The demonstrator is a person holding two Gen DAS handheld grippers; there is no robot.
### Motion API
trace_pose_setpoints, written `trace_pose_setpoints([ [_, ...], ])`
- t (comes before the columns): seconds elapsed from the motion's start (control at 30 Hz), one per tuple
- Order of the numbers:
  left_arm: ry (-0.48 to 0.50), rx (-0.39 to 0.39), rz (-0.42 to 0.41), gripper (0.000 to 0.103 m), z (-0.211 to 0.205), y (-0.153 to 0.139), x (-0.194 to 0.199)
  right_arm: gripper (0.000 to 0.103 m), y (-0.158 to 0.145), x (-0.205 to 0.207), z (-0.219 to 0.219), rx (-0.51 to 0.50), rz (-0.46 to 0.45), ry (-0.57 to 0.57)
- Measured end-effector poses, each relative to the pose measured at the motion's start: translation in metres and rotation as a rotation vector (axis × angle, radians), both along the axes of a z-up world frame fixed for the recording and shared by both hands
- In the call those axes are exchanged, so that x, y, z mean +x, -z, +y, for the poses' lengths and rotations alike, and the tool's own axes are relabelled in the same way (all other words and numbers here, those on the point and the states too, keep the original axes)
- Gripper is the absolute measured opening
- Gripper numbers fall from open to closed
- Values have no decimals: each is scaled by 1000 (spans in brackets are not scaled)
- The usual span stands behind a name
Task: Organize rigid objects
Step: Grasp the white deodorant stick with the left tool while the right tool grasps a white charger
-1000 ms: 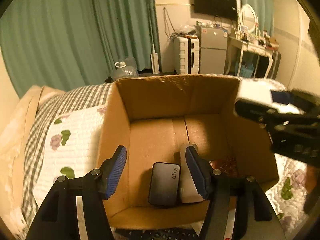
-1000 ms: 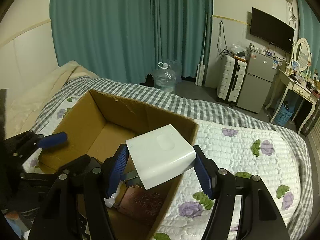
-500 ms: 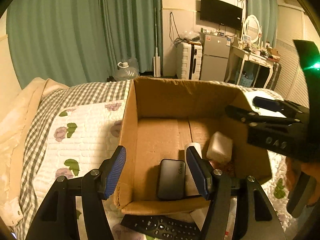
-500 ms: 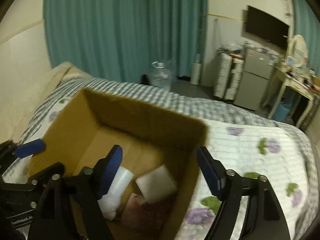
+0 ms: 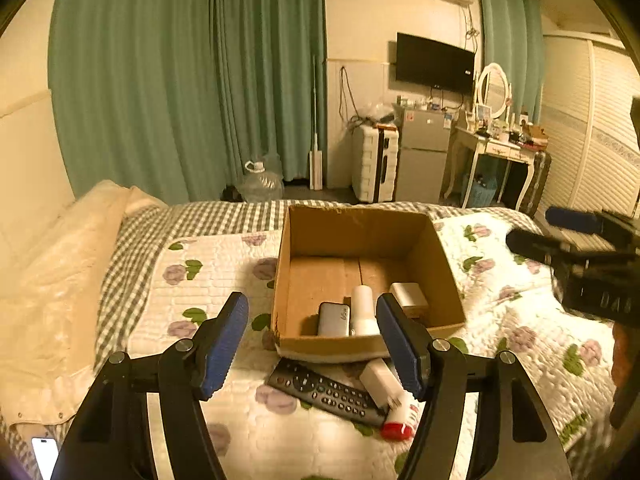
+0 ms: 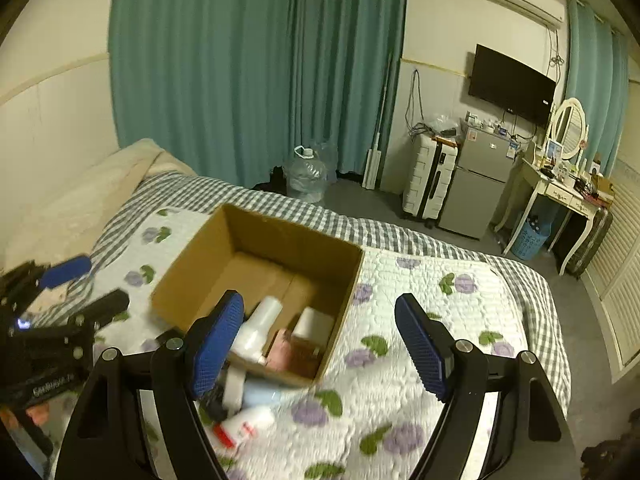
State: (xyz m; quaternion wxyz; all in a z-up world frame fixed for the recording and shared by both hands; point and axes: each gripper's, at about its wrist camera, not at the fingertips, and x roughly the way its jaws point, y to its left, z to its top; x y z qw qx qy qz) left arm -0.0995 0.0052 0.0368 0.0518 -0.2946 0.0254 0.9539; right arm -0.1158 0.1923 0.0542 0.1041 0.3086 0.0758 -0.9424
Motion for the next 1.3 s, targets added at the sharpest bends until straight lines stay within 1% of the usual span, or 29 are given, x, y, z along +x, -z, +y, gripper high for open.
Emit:
trace_pose_setpoints([
  [0.13,-2,3,12,71,-1,2,17,78,13,24,-8,5,-1,-17],
  [0.27,-16,29,-9,71,-5,24,21,78,37,32,-17,1,-18,-34],
  [0.37,-44,30,-37,71,-10,49,18,78,64,26,-28,10,-51,-58],
  [0.5,-55,21,-116,71,-16,87,3,78,103,15,-36,22,-123,-76],
  [0.67,-88,28,-180,71,-28,114,-8,78,148,0,-45,42,-228,-82],
  [0.77,-113,32,-214,71,-34,125,-15,77,166,-10,-53,43,-265,-103],
  [0.83,-115,39,-234,71,-36,130,-17,73,176,-15,-61,38,-284,-121],
  [0.9,-120,38,-247,71,-38,134,-20,64,182,-21,-67,35,-301,-138],
  [0.97,-124,42,-259,71,-39,137,-21,63,187,-26,-73,45,-302,-145],
  [1.0,-127,47,-266,71,-40,138,-22,61,188,-27,-75,52,-295,-147],
  [1.03,-128,51,-270,71,-42,139,-23,57,188,-28,-77,55,-288,-146],
  [1.1,-134,57,-279,71,-44,141,-25,34,186,-29,-79,55,-277,-147],
  [1.13,-136,59,-282,71,-44,141,-25,29,186,-28,-80,40,-286,-159],
  [1.17,-137,60,-285,71,-44,141,-24,28,186,-28,-81,36,-291,-165],
  [1.3,-134,49,-286,71,-42,142,-24,28,189,-29,-83,32,-301,-167],
])
